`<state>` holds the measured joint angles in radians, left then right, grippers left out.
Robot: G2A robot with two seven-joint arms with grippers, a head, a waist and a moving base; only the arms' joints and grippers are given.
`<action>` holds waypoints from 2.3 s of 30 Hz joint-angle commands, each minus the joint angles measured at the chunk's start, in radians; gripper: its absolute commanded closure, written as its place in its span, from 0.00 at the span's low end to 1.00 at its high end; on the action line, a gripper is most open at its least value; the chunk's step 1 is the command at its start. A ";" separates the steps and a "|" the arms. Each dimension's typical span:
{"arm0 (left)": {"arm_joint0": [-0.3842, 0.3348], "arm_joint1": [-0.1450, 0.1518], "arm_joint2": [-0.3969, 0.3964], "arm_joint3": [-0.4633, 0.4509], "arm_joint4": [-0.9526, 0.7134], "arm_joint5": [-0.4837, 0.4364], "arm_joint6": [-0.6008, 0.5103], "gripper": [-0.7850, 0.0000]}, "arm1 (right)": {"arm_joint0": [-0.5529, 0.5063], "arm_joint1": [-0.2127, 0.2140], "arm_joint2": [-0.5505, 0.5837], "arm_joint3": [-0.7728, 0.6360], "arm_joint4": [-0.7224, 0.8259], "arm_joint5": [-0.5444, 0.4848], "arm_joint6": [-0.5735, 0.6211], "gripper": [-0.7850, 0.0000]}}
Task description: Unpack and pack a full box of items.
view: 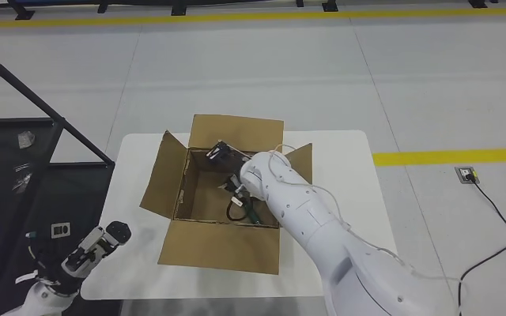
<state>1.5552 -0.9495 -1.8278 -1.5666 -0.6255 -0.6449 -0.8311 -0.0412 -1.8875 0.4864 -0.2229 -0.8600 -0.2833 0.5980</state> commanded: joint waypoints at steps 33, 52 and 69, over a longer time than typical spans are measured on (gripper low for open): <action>-0.182 -0.014 0.156 -0.043 0.241 0.122 0.065 0.00 | -0.136 0.168 0.124 -0.346 -0.165 -0.106 -0.354 0.00; -0.256 -0.024 0.261 -0.036 0.327 0.157 0.069 0.00 | -1.024 0.462 0.683 -1.716 -0.503 0.013 -0.252 0.00; -0.314 -0.037 0.360 -0.046 0.423 0.239 0.114 0.00 | -1.153 0.488 0.910 -1.753 -0.111 -0.178 -0.378 0.00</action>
<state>1.2431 -0.9865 -1.4710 -1.6119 -0.2052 -0.4089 -0.7174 -1.1815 -1.4030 1.3548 -1.9789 -1.0531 -0.4383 0.2109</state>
